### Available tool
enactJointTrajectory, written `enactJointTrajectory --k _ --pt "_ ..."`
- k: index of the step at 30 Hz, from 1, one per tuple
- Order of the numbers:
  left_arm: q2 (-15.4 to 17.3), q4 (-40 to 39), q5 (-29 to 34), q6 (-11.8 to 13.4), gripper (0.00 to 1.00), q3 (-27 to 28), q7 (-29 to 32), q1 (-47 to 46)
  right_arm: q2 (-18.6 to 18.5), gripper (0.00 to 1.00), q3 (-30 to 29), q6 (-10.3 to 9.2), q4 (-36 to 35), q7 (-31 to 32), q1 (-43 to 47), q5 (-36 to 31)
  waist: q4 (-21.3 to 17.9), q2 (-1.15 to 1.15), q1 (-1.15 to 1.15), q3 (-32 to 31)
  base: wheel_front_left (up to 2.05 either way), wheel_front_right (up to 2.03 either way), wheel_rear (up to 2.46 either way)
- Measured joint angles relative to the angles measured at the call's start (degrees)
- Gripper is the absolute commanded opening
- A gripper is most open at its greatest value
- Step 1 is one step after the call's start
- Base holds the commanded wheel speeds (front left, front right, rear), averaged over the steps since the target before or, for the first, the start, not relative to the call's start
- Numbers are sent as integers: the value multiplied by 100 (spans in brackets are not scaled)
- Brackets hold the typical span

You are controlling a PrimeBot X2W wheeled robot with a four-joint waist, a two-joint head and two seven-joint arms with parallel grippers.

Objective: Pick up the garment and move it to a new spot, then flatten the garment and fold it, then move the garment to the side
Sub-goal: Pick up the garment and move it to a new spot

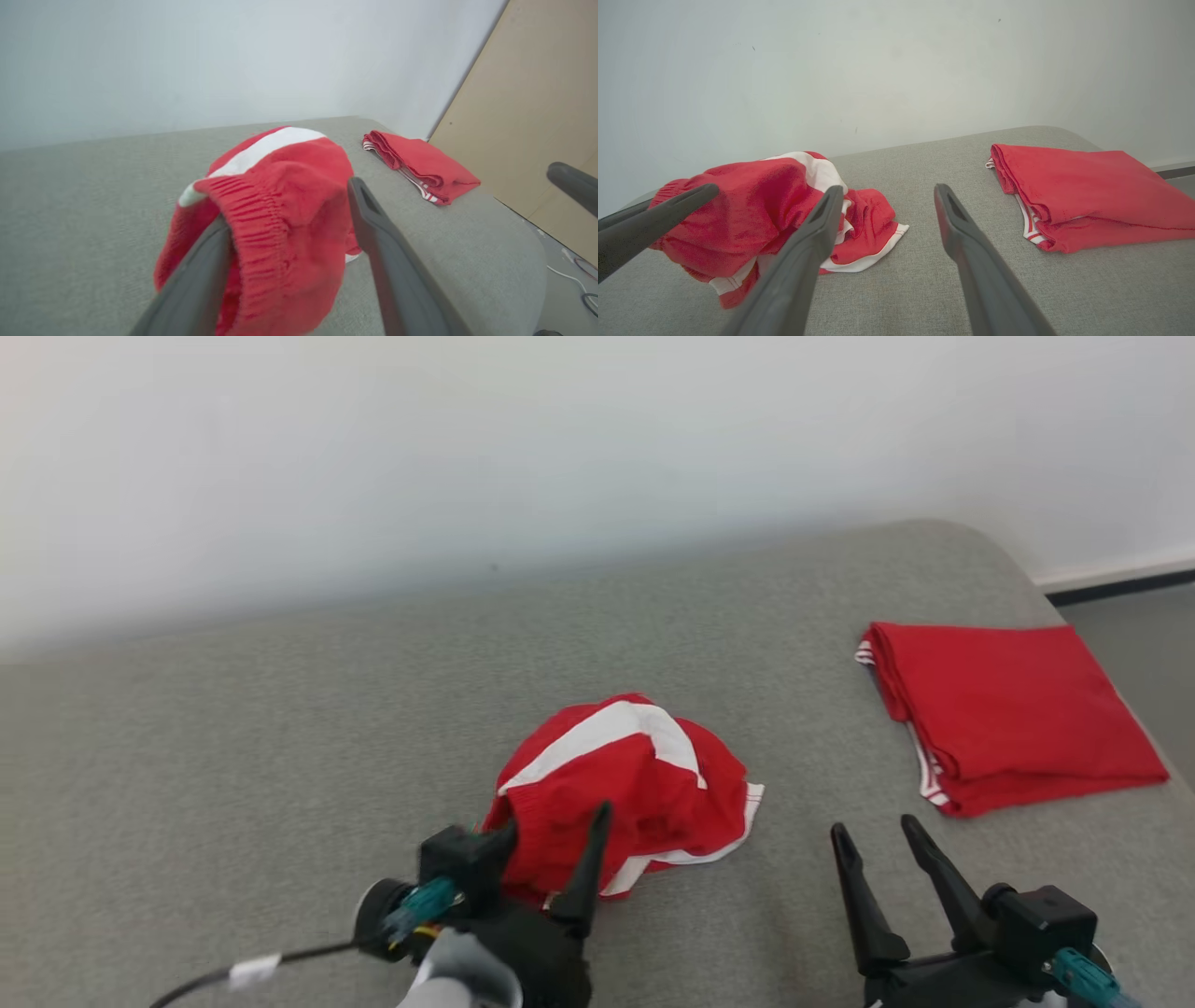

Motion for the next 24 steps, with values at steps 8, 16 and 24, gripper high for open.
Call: enactJointTrajectory --k 8,16,24 --pt "580 -1003 1 457 100 506 -565 929 0 100 -336 0 86 -53 126 -11 462 0 0 -188 0 0 0" --pt "969 -1278 53 699 100 801 -704 1838 -1 100 -434 0 238 -123 170 8 705 0 -1 -379 0 0 0" --pt "1035 -1574 492 1012 100 1280 -748 2248 0 100 -641 0 374 -278 194 58 740 0 -1 -408 0 0 0"
